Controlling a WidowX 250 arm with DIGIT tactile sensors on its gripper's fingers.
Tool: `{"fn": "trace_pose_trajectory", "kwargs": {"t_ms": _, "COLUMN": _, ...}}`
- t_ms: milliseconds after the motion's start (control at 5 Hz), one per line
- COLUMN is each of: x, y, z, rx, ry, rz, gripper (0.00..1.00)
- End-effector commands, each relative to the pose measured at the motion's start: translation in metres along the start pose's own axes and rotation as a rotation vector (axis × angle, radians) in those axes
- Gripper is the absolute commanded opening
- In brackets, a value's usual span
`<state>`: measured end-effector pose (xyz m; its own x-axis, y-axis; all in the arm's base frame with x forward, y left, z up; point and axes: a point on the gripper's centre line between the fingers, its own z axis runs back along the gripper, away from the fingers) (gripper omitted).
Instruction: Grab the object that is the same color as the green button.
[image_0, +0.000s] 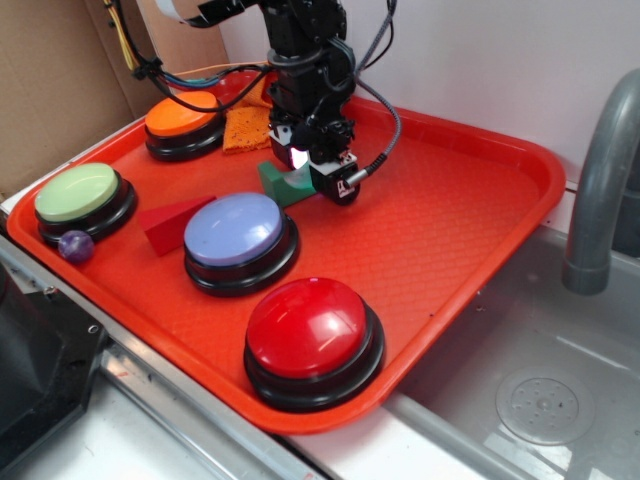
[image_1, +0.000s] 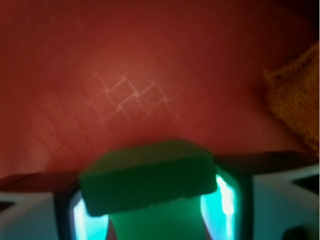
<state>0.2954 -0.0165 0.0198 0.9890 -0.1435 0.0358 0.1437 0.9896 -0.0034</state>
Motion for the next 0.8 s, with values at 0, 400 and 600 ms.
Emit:
{"fn": "trace_pose_trajectory", "kwargs": {"t_ms": 0, "x": 0.009, "y": 0.004, "z": 0.054, "rx": -0.021, "ry": -0.055, "rz": 0.029, "gripper": 0.00}}
{"fn": "trace_pose_trajectory", "kwargs": {"t_ms": 400, "x": -0.019, "y": 0.007, "z": 0.129, "rx": -0.017, "ry": -0.031, "rz": 0.084, "gripper": 0.00}}
{"fn": "trace_pose_trajectory", "kwargs": {"t_ms": 600, "x": -0.043, "y": 0.008, "z": 0.161, "rx": 0.010, "ry": -0.053, "rz": 0.146, "gripper": 0.00}}
